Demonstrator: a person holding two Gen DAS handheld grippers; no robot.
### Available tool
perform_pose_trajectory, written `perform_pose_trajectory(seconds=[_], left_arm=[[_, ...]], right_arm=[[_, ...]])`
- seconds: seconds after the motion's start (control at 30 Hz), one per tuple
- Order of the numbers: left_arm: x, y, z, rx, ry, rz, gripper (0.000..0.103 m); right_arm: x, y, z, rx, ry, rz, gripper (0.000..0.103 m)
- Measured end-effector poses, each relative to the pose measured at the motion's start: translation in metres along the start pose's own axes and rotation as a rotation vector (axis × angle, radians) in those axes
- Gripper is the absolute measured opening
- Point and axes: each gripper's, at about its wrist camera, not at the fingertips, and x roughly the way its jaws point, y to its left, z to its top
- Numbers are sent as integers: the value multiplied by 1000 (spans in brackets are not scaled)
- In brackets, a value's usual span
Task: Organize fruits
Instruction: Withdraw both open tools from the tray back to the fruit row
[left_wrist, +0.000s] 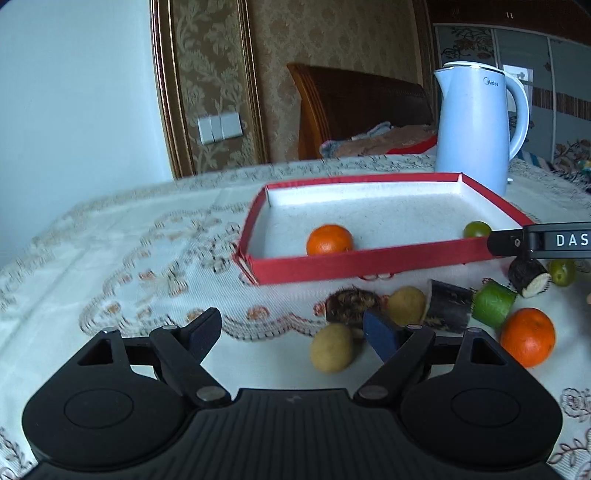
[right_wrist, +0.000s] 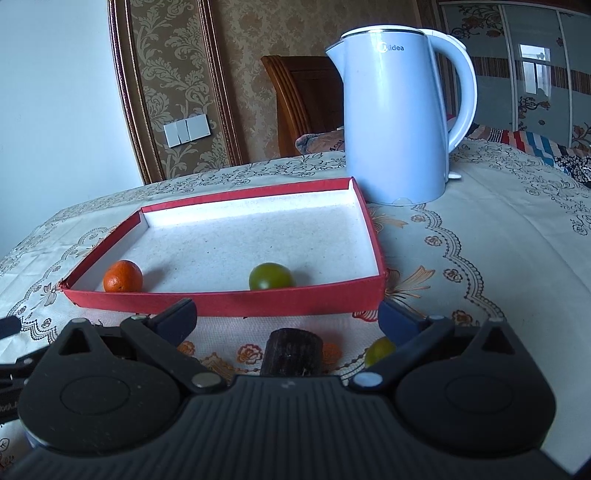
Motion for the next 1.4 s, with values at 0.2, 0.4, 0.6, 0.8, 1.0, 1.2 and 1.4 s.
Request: perform_pose_trajectory(seconds=[0.2,0.4,0.6,0.8,1.0,1.2,1.4], left_arm=[[13,-1,-2,3,69,10,84],[18,-1,-3,8,104,11,84],[18,-2,-3,10,108,18,86],[18,-2,-3,7,109,16,86],[18,-2,-3,4,110,15,86],[19,0,-3,-11,119,11,88],[19,2,-3,-17,122,7,88]], right_arm=[[0,0,-1,-5,0,-3,103],[0,0,-1,-6,0,-8,103],[1,2,-2,-13,1,-16,103],[1,2,-2,-15,1,-19,103],[0,0,-1,-12,1,-25,103],[-25,-14,-8,-56,-2,-59,103],[-51,-45,-27,-102,18,-127,103]])
